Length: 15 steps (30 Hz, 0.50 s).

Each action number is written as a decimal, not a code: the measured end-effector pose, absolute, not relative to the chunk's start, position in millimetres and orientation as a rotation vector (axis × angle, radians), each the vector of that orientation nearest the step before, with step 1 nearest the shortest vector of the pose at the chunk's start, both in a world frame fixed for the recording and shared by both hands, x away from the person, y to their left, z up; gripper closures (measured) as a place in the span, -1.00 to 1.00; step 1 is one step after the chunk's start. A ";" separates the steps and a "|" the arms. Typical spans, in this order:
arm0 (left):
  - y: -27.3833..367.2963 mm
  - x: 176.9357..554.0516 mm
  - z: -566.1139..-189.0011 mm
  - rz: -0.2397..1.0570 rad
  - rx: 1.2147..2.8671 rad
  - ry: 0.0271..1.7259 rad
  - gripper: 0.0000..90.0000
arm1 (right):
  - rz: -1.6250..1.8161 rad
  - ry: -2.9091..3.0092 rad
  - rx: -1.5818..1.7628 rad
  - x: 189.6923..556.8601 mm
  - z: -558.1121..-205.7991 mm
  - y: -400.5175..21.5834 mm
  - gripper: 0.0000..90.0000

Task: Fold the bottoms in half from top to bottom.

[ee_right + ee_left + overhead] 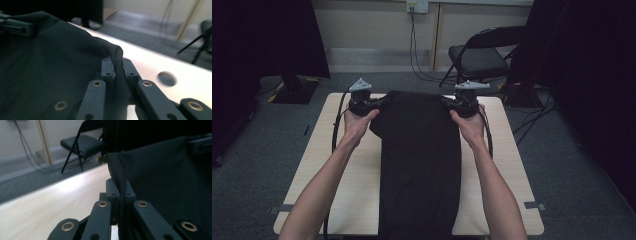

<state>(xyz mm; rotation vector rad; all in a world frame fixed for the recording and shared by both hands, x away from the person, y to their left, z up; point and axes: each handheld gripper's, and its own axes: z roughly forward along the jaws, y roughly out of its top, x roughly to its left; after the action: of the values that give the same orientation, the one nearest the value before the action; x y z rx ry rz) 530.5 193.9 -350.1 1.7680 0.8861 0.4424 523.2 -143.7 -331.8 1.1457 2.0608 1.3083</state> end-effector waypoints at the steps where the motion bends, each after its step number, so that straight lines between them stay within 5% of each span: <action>1: 190.9 533.2 -338.7 0.470 1.770 0.868 0.97 | 1.314 2.044 1.143 524.9 -325.0 -143.6 0.83; 7: 187.9 532.0 -323.4 0.488 1.773 0.824 0.97 | 1.312 2.008 1.132 528.4 -304.1 -144.0 0.83; 15: 196.0 509.6 -345.9 0.462 1.833 0.786 0.96 | 1.346 2.099 1.097 509.0 -330.9 -148.0 0.82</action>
<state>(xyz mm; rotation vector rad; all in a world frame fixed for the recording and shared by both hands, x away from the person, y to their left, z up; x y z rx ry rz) 509.6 196.0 -345.9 1.8333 0.7859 0.4622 509.0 -148.0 -330.9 1.0969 2.0989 1.3457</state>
